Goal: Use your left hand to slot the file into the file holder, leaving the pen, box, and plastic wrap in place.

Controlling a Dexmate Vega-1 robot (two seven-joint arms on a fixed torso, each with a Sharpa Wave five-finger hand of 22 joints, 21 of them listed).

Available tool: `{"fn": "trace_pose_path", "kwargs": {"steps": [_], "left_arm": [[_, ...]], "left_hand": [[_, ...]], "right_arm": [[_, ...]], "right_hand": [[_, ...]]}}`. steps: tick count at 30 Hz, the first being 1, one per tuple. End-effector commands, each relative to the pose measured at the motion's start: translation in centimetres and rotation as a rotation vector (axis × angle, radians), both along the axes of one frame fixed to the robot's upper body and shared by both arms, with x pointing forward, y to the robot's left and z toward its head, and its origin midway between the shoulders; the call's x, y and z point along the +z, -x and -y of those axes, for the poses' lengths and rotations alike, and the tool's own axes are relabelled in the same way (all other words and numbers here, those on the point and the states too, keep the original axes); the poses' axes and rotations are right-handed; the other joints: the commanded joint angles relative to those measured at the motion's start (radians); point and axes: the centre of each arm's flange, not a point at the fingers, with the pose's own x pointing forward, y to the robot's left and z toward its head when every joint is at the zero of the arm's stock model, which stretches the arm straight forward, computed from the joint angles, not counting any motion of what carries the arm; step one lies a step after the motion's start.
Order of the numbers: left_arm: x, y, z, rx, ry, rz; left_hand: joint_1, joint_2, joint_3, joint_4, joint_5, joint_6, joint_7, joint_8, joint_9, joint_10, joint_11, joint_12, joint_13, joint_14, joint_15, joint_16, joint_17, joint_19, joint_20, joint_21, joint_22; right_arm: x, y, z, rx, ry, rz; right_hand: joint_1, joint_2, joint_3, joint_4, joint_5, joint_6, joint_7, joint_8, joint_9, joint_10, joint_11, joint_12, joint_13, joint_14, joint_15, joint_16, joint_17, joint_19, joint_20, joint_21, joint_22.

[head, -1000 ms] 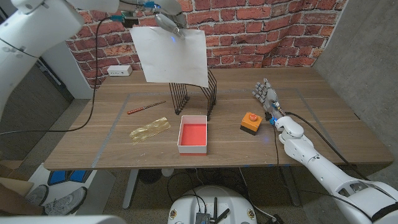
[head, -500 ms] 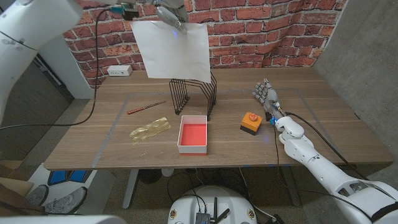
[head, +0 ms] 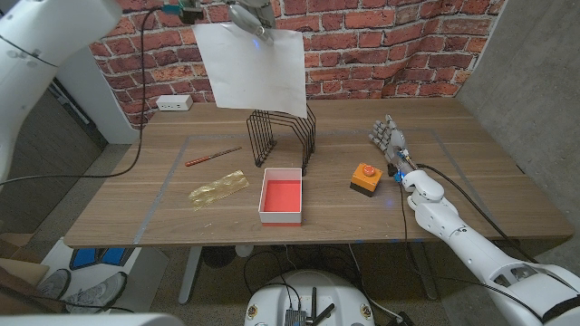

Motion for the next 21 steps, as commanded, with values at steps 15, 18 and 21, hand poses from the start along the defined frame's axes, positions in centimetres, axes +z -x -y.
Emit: {"fn": "trace_pose_path", "kwargs": {"steps": [15,18,21], "left_arm": [[0.49,-0.99,0.10,-0.062,-0.008,0.052],[0.48,-1.13,0.19,-0.065,-0.014,0.056],[0.40,-1.27,0.27,-0.071,-0.017,0.059]], "left_hand": [[-0.004,0.005,-0.003,0.002,-0.002,0.006,-0.008,0.009,0.005,0.002,-0.010,0.001,0.003,-0.009,-0.059,0.005,0.005,-0.008,-0.069,0.007,0.003],[-0.004,0.006,-0.003,0.002,-0.002,0.005,-0.007,0.009,0.005,0.004,-0.010,0.001,0.003,-0.009,-0.059,0.005,0.005,-0.008,-0.070,0.007,0.003],[-0.004,0.006,-0.003,0.002,-0.002,0.005,-0.008,0.009,0.005,0.002,-0.009,0.000,0.003,-0.009,-0.059,0.005,0.005,-0.009,-0.071,0.007,0.003]], "right_arm": [[-0.08,0.07,0.34,-0.003,0.001,-0.006],[-0.11,0.11,0.39,-0.004,0.000,-0.007],[-0.16,0.16,0.43,-0.004,-0.002,-0.007]], "right_hand": [[-0.012,0.039,0.005,-0.001,-0.003,0.005,0.000,-0.001,0.002,0.003,0.003,0.002,0.000,0.003,-0.001,0.006,0.002,0.000,-0.002,0.004,0.002],[-0.013,0.038,0.004,-0.001,-0.003,0.005,0.000,-0.001,0.002,0.002,0.004,0.002,0.000,0.002,-0.002,0.006,0.003,0.000,-0.001,0.004,0.002],[-0.013,0.038,0.004,-0.001,-0.003,0.005,-0.001,-0.001,0.002,0.003,0.003,0.002,0.000,0.002,-0.003,0.006,0.003,0.000,-0.002,0.004,0.002]]}}
